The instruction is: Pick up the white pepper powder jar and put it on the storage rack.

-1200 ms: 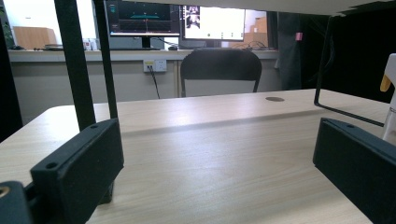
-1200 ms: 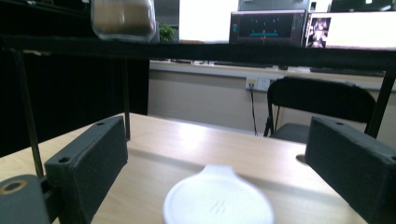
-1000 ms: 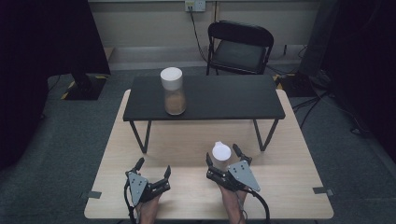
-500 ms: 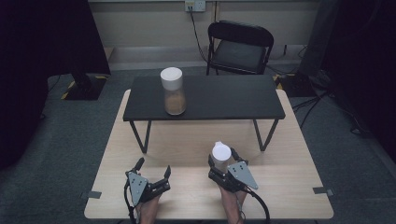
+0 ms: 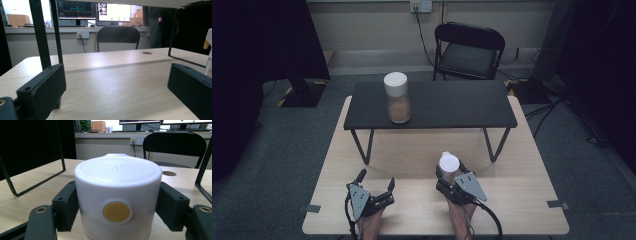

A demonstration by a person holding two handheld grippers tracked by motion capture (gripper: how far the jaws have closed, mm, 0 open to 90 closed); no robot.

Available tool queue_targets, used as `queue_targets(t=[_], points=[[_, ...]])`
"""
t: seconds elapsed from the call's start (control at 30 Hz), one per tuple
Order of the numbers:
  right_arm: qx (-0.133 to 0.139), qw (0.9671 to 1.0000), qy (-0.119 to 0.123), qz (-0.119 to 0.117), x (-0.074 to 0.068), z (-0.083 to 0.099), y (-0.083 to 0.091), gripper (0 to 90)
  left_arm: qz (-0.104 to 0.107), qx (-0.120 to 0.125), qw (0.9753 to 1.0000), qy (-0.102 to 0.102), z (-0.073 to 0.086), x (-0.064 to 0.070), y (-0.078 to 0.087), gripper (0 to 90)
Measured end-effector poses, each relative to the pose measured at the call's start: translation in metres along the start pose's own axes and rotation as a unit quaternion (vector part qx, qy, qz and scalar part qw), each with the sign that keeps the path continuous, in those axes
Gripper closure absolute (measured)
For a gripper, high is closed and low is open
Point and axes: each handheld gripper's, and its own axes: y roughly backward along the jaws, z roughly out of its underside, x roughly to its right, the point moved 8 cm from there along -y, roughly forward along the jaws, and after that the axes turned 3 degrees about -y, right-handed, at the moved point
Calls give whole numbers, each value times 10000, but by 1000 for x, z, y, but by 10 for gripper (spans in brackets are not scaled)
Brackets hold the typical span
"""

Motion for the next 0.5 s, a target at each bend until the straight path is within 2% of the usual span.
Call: queue_targets(t=[0.5], points=[[-55,10000,73,16,-1,2,0,298,0,2,10000,2,0,0,0,14]])
